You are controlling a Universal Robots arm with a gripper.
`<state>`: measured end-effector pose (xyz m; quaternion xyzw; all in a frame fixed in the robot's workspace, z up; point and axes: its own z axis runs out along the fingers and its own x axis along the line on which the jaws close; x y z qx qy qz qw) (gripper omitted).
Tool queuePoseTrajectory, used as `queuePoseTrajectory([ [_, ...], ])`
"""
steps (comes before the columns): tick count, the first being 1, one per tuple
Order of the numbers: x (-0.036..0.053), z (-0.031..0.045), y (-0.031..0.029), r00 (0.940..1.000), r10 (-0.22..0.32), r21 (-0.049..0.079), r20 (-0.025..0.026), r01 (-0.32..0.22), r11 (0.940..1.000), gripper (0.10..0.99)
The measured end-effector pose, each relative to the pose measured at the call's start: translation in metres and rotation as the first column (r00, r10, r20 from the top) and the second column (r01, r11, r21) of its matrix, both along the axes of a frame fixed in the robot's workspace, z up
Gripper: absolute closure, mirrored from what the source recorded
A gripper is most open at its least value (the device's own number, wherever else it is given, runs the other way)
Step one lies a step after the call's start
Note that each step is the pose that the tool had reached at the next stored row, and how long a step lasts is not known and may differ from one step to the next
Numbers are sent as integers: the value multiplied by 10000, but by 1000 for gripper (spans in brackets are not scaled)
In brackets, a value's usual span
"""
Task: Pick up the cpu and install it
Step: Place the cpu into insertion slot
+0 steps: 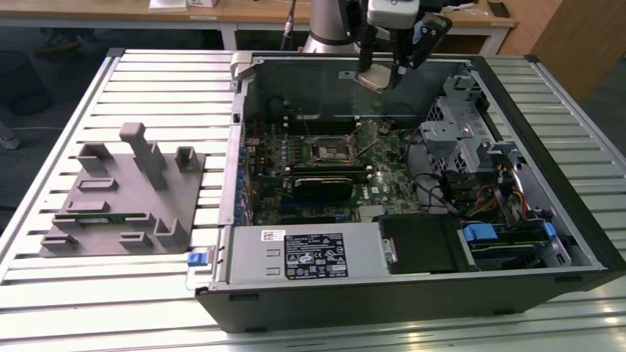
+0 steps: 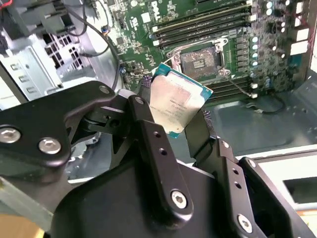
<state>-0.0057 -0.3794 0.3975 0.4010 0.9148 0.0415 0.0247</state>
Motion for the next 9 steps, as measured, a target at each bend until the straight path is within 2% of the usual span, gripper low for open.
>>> queuePoseTrajectory([
  [9,-1,-4,0,9950,-993,-4,-104,993,9951,561],
])
